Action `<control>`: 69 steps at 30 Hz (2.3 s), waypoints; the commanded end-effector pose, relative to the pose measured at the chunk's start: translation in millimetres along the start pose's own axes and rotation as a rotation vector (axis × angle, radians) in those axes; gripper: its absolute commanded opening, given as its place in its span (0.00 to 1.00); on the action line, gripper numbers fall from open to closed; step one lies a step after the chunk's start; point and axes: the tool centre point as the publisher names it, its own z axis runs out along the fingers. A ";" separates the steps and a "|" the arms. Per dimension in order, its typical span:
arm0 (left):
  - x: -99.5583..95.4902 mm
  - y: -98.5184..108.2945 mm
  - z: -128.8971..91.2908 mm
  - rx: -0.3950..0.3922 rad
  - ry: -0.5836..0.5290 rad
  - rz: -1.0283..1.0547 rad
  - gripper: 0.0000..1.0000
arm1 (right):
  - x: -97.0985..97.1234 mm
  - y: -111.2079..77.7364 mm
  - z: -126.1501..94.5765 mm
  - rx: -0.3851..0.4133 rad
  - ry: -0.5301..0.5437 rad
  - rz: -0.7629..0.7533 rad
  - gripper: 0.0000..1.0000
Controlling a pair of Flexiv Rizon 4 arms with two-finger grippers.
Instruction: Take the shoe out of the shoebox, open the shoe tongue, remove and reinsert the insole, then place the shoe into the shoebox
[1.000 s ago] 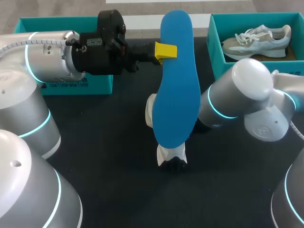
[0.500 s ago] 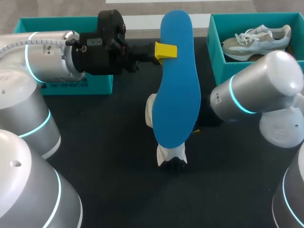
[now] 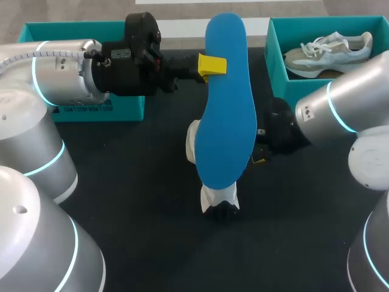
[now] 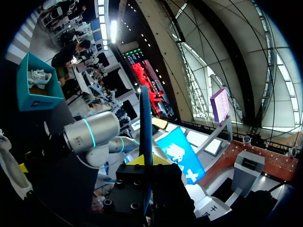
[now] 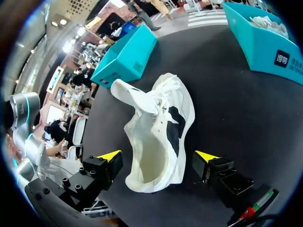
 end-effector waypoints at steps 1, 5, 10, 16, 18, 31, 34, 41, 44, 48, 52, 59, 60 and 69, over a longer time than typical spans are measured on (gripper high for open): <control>-0.4 1.7 -0.3 0.002 -0.001 0.000 0.00 | 4.6 0.2 1.0 -0.001 0.051 0.011 1.00; -0.4 1.7 -0.3 0.002 -0.001 0.000 0.00 | 11.5 4.8 -19.4 0.038 0.155 0.044 1.00; -0.4 1.7 -0.3 0.002 -0.001 0.000 0.00 | 20.4 14.9 -46.5 0.044 0.261 0.028 1.00; -0.4 1.7 -0.3 0.002 -0.001 0.000 0.00 | 23.6 23.7 -69.4 0.008 0.360 0.079 1.00; -0.4 1.7 -0.3 0.002 -0.001 0.000 0.00 | 25.7 26.2 -76.9 0.016 0.384 0.083 1.00; -0.4 1.7 -0.3 0.002 -0.001 0.000 0.00 | 29.3 39.7 -113.3 0.018 0.578 0.113 1.00; -0.4 1.7 -0.3 0.002 -0.001 0.000 0.00 | 25.3 41.6 -119.8 -0.006 0.622 0.153 1.00; -0.4 1.7 -0.3 0.002 -0.001 0.000 0.00 | 25.0 49.2 -130.4 -0.039 0.706 0.209 1.00; -0.4 1.7 -0.3 0.002 -0.001 0.000 0.00 | 29.8 51.2 -130.9 -0.017 0.718 0.203 1.00; -0.4 1.7 -0.3 0.002 -0.001 0.000 0.00 | 29.8 51.2 -130.9 -0.017 0.718 0.203 1.00; -0.4 1.7 -0.3 0.002 -0.001 0.000 0.00 | 29.8 51.2 -130.9 -0.017 0.718 0.203 1.00; -0.4 1.7 -0.3 0.002 -0.001 0.000 0.00 | 29.8 51.2 -130.9 -0.017 0.718 0.203 1.00; -0.4 1.7 -0.3 0.002 -0.001 0.000 0.00 | 29.8 51.2 -130.9 -0.017 0.718 0.203 1.00; -0.4 1.7 -0.3 0.002 -0.001 0.000 0.00 | 29.8 51.2 -130.9 -0.017 0.718 0.203 1.00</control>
